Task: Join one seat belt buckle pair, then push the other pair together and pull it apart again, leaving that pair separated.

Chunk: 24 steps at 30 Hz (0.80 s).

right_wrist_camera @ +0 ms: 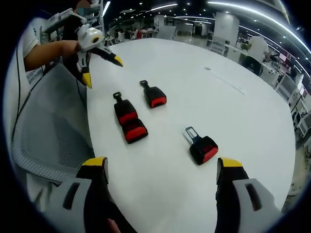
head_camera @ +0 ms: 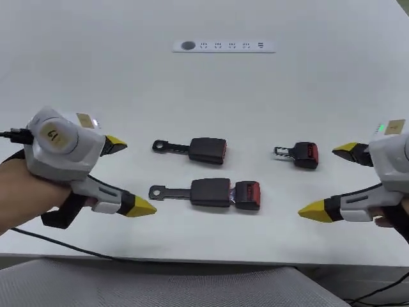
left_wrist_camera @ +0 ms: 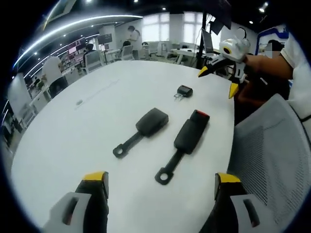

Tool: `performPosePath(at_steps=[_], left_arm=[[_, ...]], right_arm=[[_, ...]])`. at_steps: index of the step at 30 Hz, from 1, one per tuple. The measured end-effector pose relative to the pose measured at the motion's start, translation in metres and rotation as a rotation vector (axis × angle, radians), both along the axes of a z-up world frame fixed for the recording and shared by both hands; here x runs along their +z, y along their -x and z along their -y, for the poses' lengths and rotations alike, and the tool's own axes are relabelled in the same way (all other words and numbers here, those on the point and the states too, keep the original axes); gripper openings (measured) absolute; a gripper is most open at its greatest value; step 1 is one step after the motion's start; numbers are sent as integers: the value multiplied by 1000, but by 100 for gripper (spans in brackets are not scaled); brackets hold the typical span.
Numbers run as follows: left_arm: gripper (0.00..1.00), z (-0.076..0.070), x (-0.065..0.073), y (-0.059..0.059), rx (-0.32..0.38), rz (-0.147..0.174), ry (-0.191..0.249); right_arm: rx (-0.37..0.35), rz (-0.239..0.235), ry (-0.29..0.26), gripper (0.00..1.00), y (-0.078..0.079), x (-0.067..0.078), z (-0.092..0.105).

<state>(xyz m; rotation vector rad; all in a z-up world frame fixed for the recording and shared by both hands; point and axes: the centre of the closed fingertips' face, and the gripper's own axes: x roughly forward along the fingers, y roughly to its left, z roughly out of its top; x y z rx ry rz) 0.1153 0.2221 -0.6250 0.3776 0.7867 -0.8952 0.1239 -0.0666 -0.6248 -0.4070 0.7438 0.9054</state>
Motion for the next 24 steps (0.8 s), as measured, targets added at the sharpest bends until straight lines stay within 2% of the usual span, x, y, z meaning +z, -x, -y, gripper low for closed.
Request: performPosePath(at_steps=[3, 6, 10, 17, 24], left_arm=[[99, -3, 1, 5, 6, 4, 1], [100, -9, 1, 4, 25, 11, -8], [100, -15, -1, 6, 39, 6, -12], [100, -15, -2, 14, 54, 9, 0], [100, -12, 0, 20, 73, 9, -5]], right_arm=[[-35, 4, -6, 100, -1, 1, 4], [-43, 18, -6, 100, 0, 2, 7], [-61, 11, -17, 100, 4, 1, 9], [-82, 11, 1, 100, 17, -4, 15], [-84, 33, 8, 100, 17, -3, 15]])
